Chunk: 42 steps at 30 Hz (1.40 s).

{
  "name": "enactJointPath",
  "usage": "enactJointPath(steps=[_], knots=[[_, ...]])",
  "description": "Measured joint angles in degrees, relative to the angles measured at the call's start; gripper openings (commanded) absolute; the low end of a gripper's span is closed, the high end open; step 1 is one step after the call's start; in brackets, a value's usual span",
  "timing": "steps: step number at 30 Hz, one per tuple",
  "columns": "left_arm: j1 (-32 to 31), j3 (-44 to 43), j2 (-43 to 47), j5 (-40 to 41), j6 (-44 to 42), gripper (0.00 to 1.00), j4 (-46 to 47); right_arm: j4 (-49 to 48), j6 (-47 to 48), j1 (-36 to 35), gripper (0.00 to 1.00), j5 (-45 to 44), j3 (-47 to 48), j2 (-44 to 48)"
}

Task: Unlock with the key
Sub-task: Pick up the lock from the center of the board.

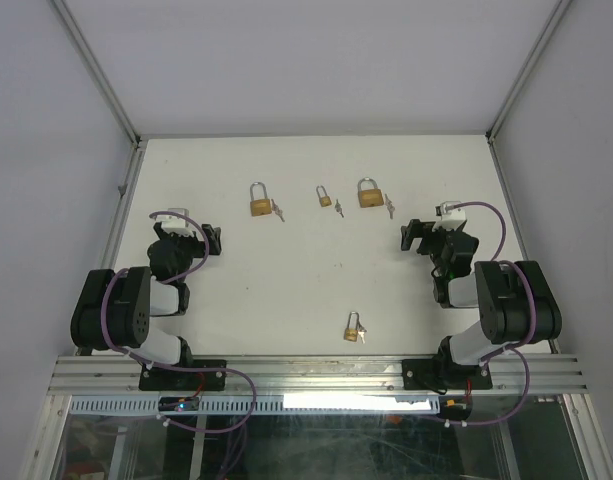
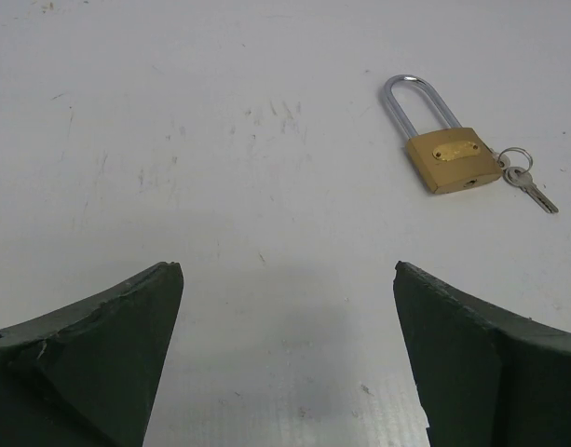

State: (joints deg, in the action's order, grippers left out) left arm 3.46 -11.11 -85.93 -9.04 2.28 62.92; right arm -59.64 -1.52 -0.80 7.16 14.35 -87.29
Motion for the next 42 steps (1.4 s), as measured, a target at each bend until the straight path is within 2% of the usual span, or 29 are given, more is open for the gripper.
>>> enactJointPath(steps=[7,12,13,15,18,21,24,27,30,34,37,42], knots=[[0.02,-0.33,0.26,-0.59,-0.24,0.99,-1.16,0.0,0.0,0.0,1.0,0.0,0.0,0.0],[0.0,-6.16,4.94,-2.56,-0.59,0.99,-12.28,0.2,-0.09,0.0,1.0,-0.28,0.02,0.02],[0.02,-7.72,6.56,-3.04,-0.63,0.99,-14.29,1.09,-0.24,0.0,1.0,-0.66,0.26,0.17],[0.02,-9.09,9.66,-3.37,-0.55,0.99,-15.8,8.87,-1.22,0.17,1.0,-2.32,2.99,1.73],[0.02,-11.04,14.12,-3.93,0.26,0.99,-17.81,23.23,-4.63,1.42,1.0,-6.6,12.57,5.86],[0.0,-16.81,15.89,-5.03,1.55,0.99,-21.7,31.74,-7.85,2.89,1.0,-8.66,22.49,10.78],[0.02,-23.89,15.91,-6.75,1.77,0.99,-25.27,39.78,-8.98,3.8,1.0,-6.49,34.77,13.03],[0.0,-33.27,15.19,-9.07,2.01,0.99,-30.29,50.03,-9.42,3.63,1.0,-2.34,50.07,10.71],[-0.02,-42.38,13.35,-9.57,3.21,0.99,-35.26,62.62,-9.05,0.9,1.0,-2.38,67.89,4.46],[-0.11,-53.27,9.92,-9.94,5.53,0.99,-44.24,80.56,-6.05,-7.76,1.0,-7.58,87.27,-6.62],[-0.79,-56.43,8.52,-10.47,6.62,0.99,-49.88,93.0,-4.5,-13.25,1.0,-9.94,97.2,-16.44],[-5.03,-56.7,8.13,-11.02,6.88,0.99,-58.18,108.98,-3.52,-16.44,1.0,-9.97,104.78,-31.41]])
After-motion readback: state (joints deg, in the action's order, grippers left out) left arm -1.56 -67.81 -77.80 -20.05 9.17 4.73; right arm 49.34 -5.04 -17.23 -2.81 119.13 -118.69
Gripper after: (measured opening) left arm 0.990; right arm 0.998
